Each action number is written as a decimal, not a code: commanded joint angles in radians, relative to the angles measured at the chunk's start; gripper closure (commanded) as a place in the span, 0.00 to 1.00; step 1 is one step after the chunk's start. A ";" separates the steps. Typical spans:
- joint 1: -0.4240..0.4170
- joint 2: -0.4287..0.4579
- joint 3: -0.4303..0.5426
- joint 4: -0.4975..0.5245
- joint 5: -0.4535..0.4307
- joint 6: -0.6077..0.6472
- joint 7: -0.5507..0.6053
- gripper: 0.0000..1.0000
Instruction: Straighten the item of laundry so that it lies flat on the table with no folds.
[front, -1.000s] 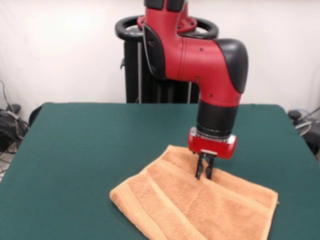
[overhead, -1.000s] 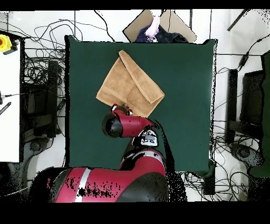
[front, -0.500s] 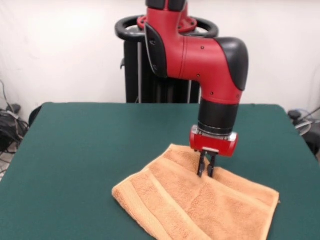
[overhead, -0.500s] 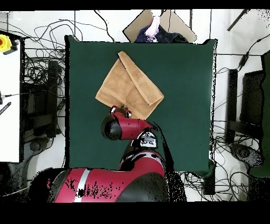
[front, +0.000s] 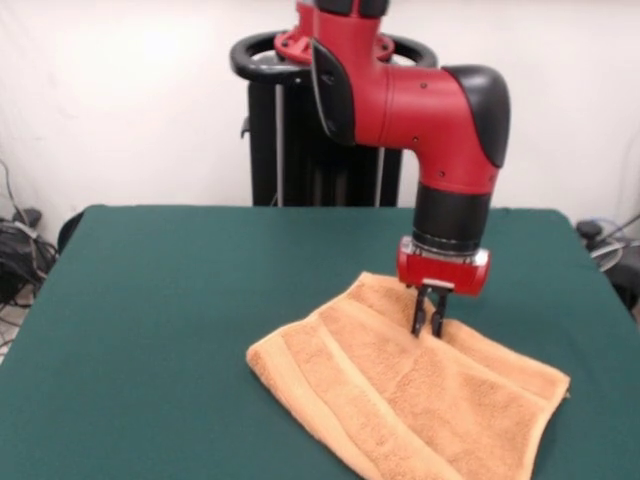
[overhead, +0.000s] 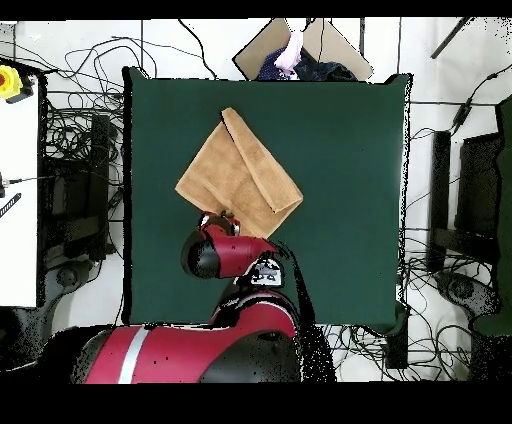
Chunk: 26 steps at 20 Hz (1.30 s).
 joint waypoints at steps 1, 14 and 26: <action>0.052 0.098 0.068 0.130 0.026 0.079 0.178 1.00; 0.110 0.121 0.069 0.175 0.078 -0.013 0.227 1.00; 0.156 0.101 0.090 0.246 0.169 -0.045 0.247 1.00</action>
